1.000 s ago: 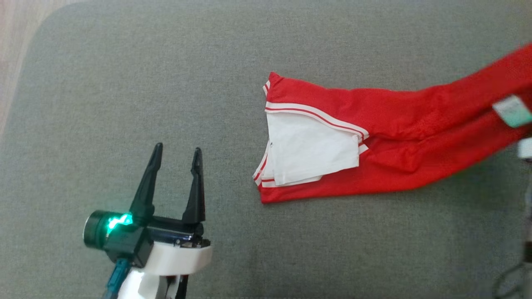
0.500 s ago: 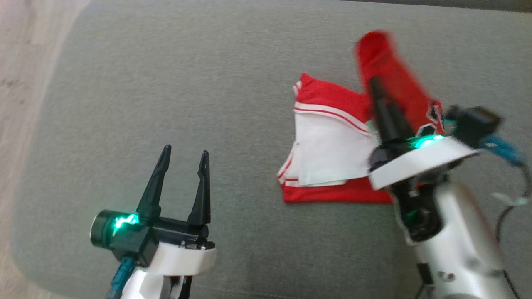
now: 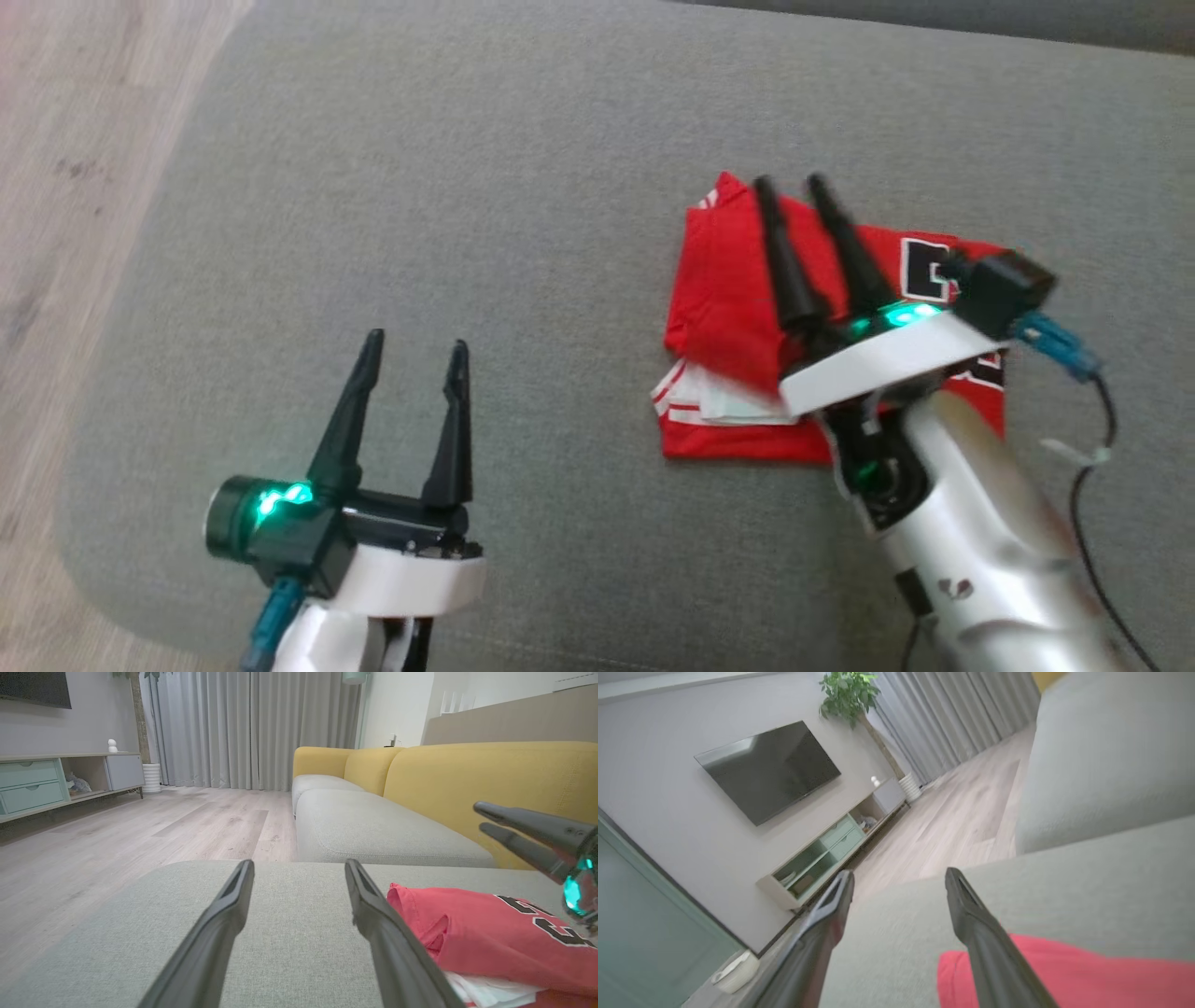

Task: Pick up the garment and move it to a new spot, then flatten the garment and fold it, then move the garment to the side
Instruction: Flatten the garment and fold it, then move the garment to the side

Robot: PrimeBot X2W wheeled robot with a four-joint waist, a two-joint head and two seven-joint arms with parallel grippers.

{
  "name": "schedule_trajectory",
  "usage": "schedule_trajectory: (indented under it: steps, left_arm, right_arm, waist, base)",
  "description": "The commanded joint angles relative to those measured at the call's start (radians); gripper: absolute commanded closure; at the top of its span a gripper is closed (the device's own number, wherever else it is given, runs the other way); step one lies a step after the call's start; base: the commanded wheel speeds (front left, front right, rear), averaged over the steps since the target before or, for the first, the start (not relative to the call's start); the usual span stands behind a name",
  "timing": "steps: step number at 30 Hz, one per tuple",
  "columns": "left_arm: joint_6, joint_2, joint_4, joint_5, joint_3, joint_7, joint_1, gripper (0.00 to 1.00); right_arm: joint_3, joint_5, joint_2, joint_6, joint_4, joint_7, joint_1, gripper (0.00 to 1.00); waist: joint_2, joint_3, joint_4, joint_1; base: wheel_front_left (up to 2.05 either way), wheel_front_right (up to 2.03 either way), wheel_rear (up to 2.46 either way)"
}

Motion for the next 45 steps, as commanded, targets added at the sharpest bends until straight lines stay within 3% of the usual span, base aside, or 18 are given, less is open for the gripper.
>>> schedule_trajectory:
  steps: [1, 9, 13, 19, 29, 45]
  left_arm:
    - [0.010, -0.002, -0.030, -0.010, 0.046, -0.006, -0.008, 0.00]
    - [0.020, -0.003, -0.014, -0.069, 0.065, -0.006, 0.008, 0.00]
    - [0.028, -0.003, 0.007, -0.086, 0.072, -0.006, 0.024, 0.00]
    - [0.033, -0.003, 0.040, -0.076, 0.073, -0.006, 0.068, 0.00]
    - [0.044, -0.003, 0.085, -0.057, 0.092, -0.006, 0.135, 0.00]
    - [0.044, -0.003, 0.114, -0.045, 0.097, -0.006, 0.149, 0.00]
  right_arm:
    - [-0.038, -0.063, 0.013, -0.001, -0.028, -0.022, -0.006, 0.00]
    - [-0.201, -0.168, -0.091, -0.001, -0.050, -0.061, 0.131, 0.00]
    - [-0.265, -0.379, -0.139, -0.001, -0.054, -0.067, 0.231, 0.00]
    - [-0.316, -0.560, -0.090, -0.001, -0.151, -0.067, 0.416, 0.00]
    - [-0.346, -0.591, -0.025, -0.001, -0.209, -0.067, 0.549, 0.00]
    - [-0.325, -0.581, -0.035, -0.001, -0.191, -0.067, 0.555, 0.00]
  waist:
    - [0.0000, -0.022, -0.028, -0.0001]
    - [0.0000, -0.089, -0.105, -0.0001]
    - [0.0000, -0.142, -0.146, -0.0001]
    - [0.0000, -0.211, -0.192, -0.0001]
    - [0.0000, -0.254, -0.225, -0.0001]
    - [0.0000, -0.259, -0.203, -0.0001]
  base:
    - [0.00, 0.00, 0.00]
    - [0.00, 0.00, 0.00]
    - [0.00, 0.00, 0.00]
    - [0.00, 0.00, 0.00]
    - [0.00, 0.00, 0.00]
    - [0.00, 0.00, 0.00]
